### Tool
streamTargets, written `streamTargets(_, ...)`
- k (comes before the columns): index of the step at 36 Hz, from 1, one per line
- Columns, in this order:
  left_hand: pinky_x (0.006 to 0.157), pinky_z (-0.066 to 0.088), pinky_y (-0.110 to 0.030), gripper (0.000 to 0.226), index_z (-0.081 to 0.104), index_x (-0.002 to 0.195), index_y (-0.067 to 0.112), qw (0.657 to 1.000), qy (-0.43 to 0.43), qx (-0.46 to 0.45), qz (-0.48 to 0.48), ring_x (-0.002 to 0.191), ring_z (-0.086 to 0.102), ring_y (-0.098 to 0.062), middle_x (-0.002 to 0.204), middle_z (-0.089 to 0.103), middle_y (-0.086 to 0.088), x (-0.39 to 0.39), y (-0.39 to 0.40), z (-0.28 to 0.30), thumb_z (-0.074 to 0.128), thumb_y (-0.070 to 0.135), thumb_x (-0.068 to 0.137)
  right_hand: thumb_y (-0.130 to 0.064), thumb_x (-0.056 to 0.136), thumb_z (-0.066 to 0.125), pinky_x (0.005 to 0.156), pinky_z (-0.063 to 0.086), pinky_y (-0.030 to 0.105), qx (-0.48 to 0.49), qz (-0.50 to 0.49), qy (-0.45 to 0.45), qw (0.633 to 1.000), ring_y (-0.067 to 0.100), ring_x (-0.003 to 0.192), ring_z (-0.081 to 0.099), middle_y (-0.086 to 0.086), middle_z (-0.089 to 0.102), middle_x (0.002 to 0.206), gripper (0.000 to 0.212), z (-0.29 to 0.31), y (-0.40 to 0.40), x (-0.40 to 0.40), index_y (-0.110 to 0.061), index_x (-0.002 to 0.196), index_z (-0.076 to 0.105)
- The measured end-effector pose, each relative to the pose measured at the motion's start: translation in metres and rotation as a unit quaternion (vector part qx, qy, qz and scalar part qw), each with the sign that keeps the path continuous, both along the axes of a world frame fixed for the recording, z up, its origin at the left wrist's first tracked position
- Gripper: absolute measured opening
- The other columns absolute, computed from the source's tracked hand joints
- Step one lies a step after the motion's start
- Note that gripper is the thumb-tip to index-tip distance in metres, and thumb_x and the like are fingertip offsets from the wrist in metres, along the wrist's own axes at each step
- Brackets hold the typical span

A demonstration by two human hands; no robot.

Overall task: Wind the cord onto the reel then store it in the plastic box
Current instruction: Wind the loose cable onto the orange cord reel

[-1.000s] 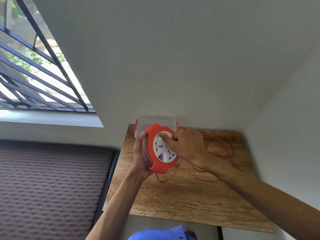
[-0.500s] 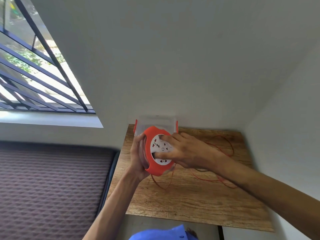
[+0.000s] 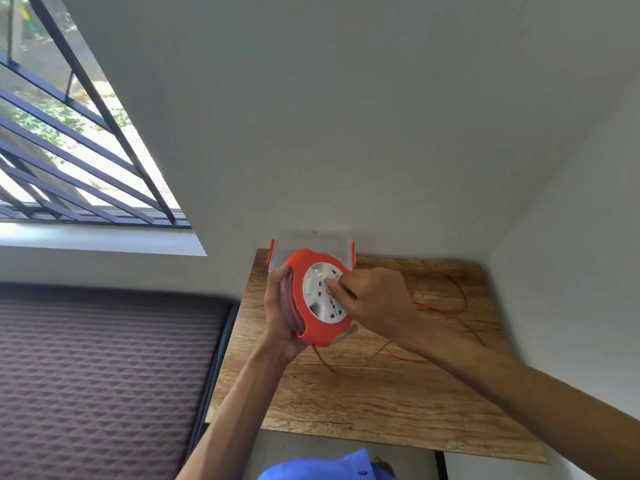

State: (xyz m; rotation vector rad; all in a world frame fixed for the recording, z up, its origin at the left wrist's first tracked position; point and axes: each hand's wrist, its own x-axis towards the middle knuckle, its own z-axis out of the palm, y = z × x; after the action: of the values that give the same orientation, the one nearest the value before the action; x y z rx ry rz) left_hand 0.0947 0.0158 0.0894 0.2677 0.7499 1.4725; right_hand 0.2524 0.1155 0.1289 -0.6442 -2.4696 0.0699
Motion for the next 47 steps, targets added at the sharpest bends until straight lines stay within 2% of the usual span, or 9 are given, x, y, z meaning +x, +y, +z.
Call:
streamTargets(3,0.108,0.051,-0.066,0.078,0.080,0.130,0.012,1.000,-0.002,-0.015,0.022,0.115,0.074,-0.039,0.130,0.076,-0.021,-0.005,-0.004,0.001,0.054,0.076,0.093,-0.028,0.102,0.067,0.053,0.055,0.032,0.099,0.148,-0.049,0.983,0.025,0.069,0.070,0.010,0.075,0.109,0.018,0.005,0.007,0.010,-0.015,0.113,0.073)
streamTargets(8,0.094,0.055,-0.071,0.081,0.081,0.126,0.011,0.999,-0.040,-0.028,0.000,0.112,0.072,-0.043,0.125,0.075,-0.024,-0.003,-0.007,0.005,0.050,0.078,0.092,-0.021,0.092,0.080,0.052,0.061,0.032,0.147,0.225,-0.206,0.941,0.032,0.081,0.077,0.019,0.046,0.162,0.063,0.013,0.016,0.019,-0.034,0.146,0.051)
streamTargets(14,0.106,0.043,-0.080,0.078,0.082,0.126,0.014,0.998,-0.031,-0.035,-0.043,0.113,0.073,-0.045,0.126,0.077,-0.023,0.003,-0.009,0.006,0.052,0.078,0.093,-0.007,0.089,0.078,0.049,0.060,0.037,0.182,0.273,-0.238,0.914,0.035,0.074,0.071,0.022,0.047,0.151,0.073,0.022,0.024,0.017,-0.038,0.148,0.046)
streamTargets(18,0.100,0.050,-0.073,0.082,0.073,0.138,0.010,0.997,-0.043,-0.029,-0.056,0.117,0.069,-0.047,0.131,0.072,-0.025,0.014,-0.009,0.009,0.057,0.076,0.091,-0.042,0.098,0.064,0.044,0.045,0.027,0.180,0.258,-0.195,0.929,0.025,0.055,0.064,0.011,0.072,0.109,0.048,0.020,0.025,0.016,-0.030,0.144,0.056)
streamTargets(22,0.104,0.047,-0.073,0.080,0.072,0.139,0.010,0.998,-0.035,-0.012,-0.056,0.120,0.069,-0.044,0.133,0.072,-0.023,0.017,-0.004,0.009,0.062,0.073,0.090,-0.072,0.077,0.070,0.050,0.037,0.019,0.011,0.086,-0.053,0.995,0.019,0.049,0.068,-0.002,0.075,0.067,0.065,0.014,0.008,0.008,-0.020,0.115,0.077)
streamTargets(30,0.117,0.020,-0.085,0.084,0.069,0.142,0.007,0.999,-0.022,-0.027,-0.028,0.133,0.050,-0.052,0.140,0.063,-0.028,0.017,0.006,0.011,0.051,0.074,0.095,-0.083,0.094,0.039,0.043,0.036,0.024,-0.222,-0.129,-0.028,0.966,0.011,0.037,0.051,0.001,0.056,0.042,0.086,0.015,0.005,-0.006,-0.013,0.046,0.058)
streamTargets(39,0.113,0.045,-0.064,0.075,0.082,0.122,0.011,0.999,-0.017,-0.013,0.025,0.111,0.073,-0.037,0.125,0.076,-0.021,-0.003,0.005,0.016,0.051,0.073,0.095,-0.029,0.104,0.068,0.048,0.053,0.033,0.061,0.138,-0.058,0.987,0.023,0.067,0.071,0.004,0.076,0.095,0.017,0.010,0.007,0.019,-0.015,0.103,0.076)
streamTargets(43,0.108,0.042,-0.079,0.077,0.083,0.122,0.015,0.999,-0.042,-0.015,-0.011,0.110,0.076,-0.040,0.124,0.079,-0.020,-0.004,0.004,0.018,0.049,0.078,0.094,-0.016,0.098,0.071,0.073,0.062,0.042,0.100,0.212,-0.174,0.957,0.035,0.114,0.065,0.019,0.048,0.152,0.051,0.018,0.022,0.018,-0.032,0.144,0.054)
streamTargets(47,0.114,0.024,-0.088,0.076,0.084,0.121,0.014,0.998,-0.050,-0.043,-0.014,0.112,0.073,-0.046,0.123,0.079,-0.021,0.001,0.004,0.021,0.056,0.078,0.091,-0.005,0.089,0.074,0.073,0.064,0.048,0.143,0.215,-0.260,0.930,0.037,0.110,0.067,0.021,0.041,0.157,0.077,0.027,0.031,0.009,-0.040,0.149,0.042)
